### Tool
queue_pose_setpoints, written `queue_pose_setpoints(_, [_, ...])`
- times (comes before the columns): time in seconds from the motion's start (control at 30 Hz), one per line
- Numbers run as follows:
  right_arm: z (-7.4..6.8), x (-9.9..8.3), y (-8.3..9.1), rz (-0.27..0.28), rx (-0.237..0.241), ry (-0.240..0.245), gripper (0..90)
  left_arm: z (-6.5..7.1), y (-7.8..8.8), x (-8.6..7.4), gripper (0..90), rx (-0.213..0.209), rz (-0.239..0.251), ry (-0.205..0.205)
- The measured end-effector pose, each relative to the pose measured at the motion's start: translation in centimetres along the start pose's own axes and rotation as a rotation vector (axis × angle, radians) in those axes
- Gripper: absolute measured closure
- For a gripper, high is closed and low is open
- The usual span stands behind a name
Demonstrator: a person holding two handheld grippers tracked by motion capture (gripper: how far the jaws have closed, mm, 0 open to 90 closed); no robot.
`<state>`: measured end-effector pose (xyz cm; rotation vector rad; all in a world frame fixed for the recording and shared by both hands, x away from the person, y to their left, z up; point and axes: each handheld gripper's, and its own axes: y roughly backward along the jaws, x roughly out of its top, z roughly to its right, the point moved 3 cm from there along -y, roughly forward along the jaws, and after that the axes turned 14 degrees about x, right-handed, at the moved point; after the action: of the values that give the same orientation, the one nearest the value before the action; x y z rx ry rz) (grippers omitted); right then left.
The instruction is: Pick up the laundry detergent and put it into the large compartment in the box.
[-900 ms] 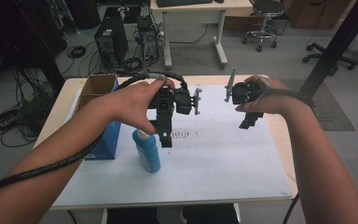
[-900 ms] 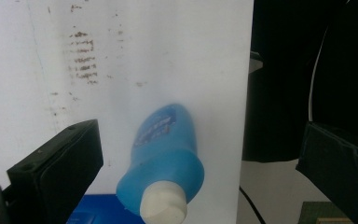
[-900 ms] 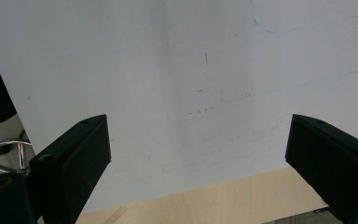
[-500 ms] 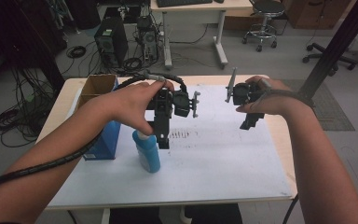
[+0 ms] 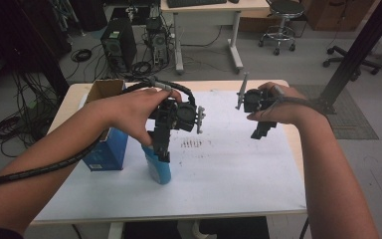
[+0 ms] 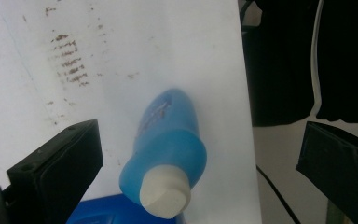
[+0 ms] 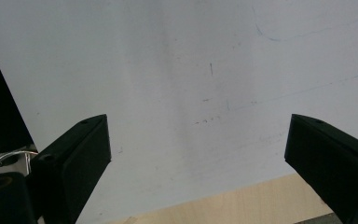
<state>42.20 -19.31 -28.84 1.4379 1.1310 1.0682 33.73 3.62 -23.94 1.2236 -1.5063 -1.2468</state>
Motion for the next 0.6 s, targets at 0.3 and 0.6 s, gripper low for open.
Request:
queue_pose_setpoints(0.3, [-0.2,0.5,0.5,0.011,-0.001,-0.031,7.1,0.6,0.0,-1.7,0.2,0.013,0.034,-0.169])
queue_pose_setpoints(0.6, [0.0,0.5,0.5,0.009,-0.003,-0.053,7.4,1.2,-0.4,-2.9,0.2,0.058,0.045,-0.296])
